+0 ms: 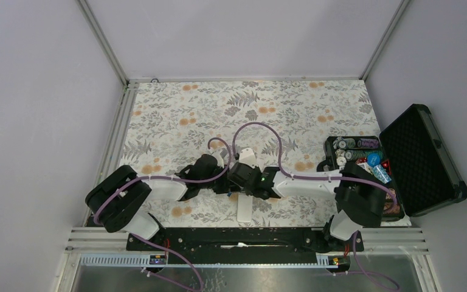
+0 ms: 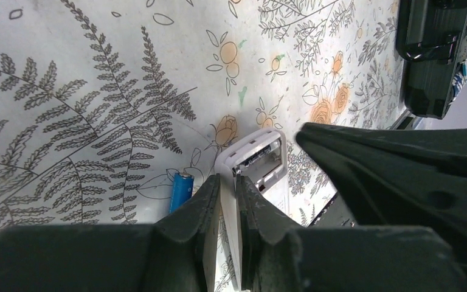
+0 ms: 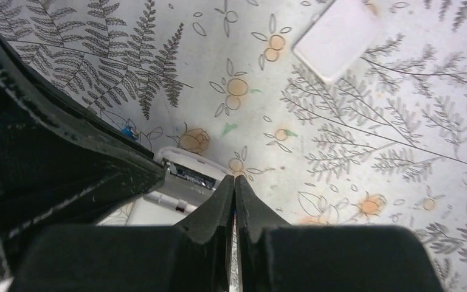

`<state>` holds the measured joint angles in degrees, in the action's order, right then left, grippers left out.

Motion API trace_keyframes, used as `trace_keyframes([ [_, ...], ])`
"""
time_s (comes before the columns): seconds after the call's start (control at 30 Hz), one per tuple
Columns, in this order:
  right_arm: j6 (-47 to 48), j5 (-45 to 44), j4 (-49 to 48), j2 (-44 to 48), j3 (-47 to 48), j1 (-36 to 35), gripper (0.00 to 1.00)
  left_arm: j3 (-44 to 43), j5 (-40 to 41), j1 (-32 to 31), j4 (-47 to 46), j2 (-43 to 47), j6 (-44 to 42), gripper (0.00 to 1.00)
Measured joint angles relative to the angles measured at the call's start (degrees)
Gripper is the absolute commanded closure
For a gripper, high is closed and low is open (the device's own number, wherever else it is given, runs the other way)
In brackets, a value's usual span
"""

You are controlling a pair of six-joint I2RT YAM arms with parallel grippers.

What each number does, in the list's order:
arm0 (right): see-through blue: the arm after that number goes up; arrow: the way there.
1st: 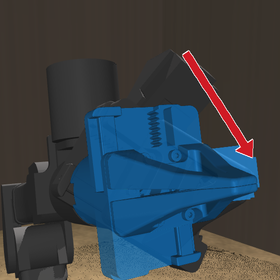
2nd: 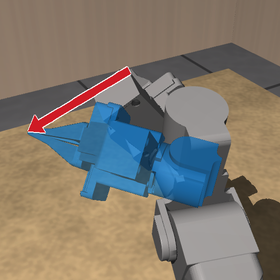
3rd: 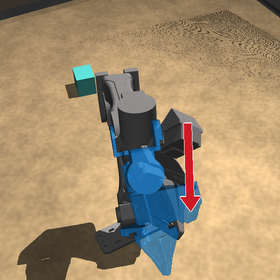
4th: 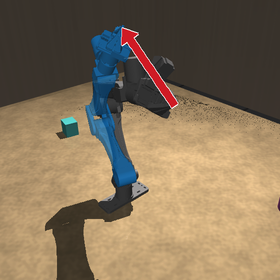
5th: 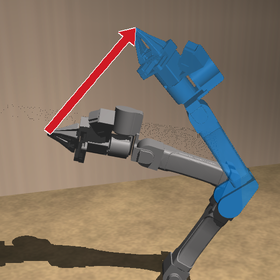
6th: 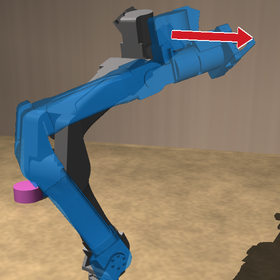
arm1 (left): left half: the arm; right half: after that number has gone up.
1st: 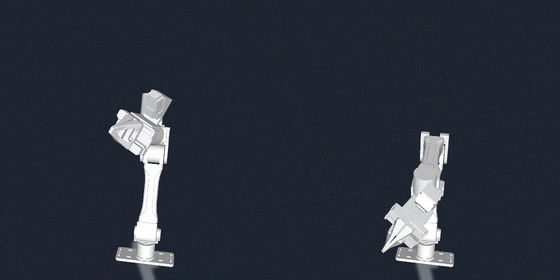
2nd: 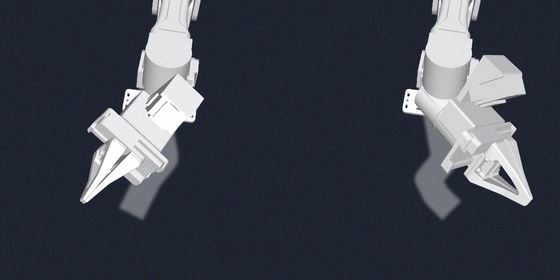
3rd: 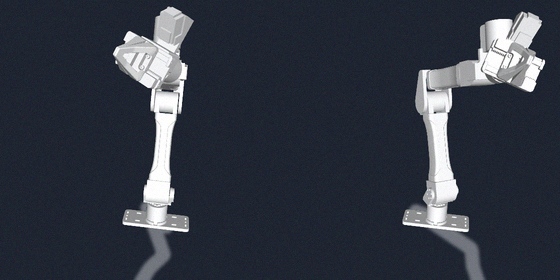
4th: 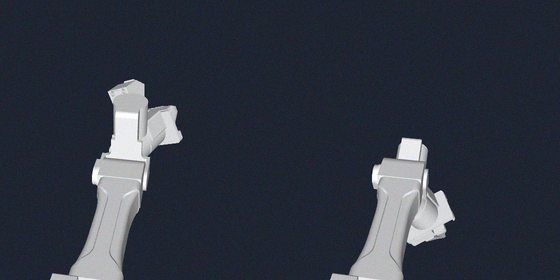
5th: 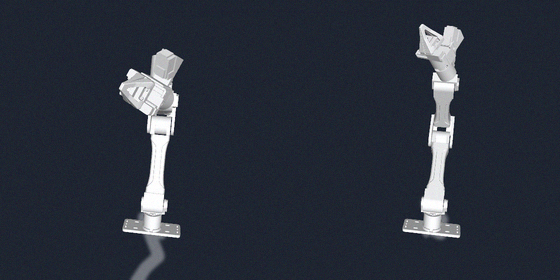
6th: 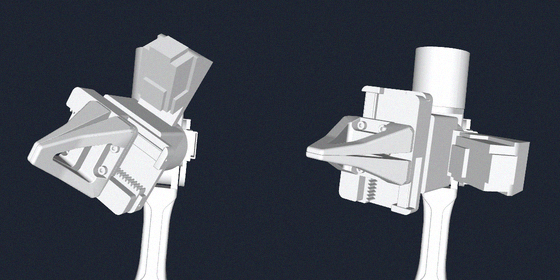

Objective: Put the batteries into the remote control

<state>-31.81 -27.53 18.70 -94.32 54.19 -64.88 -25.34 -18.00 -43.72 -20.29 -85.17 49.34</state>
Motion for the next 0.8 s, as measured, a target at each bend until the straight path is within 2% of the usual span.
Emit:
trace_keyframes([
  [0.2, -0.63, -0.5, 0.15, 8.7, -3.54, 0.0, 0.9, 0.0, -0.02, -0.15, 0.96, 0.44, -0.68, 0.79],
  [0.37, -1.77, 0.7, -1.18, 14.4, -9.33, 0.0, 0.84, -0.2, -0.04, -0.26, 1.77, 0.44, -1.36, 0.74],
  [0.6, -3.28, 6.67, -3.08, 22.32, -18.64, 0.0, 0.83, -3.67, -0.07, -1.53, 4.46, -0.85, -2.03, 0.67],
  [0.8, -4.04, 12.79, -6.1, 27.47, -24.04, 0.0, 0.84, -6.67, 0.0, -3.04, 5.03, -2.91, -2.38, 0.66],
])
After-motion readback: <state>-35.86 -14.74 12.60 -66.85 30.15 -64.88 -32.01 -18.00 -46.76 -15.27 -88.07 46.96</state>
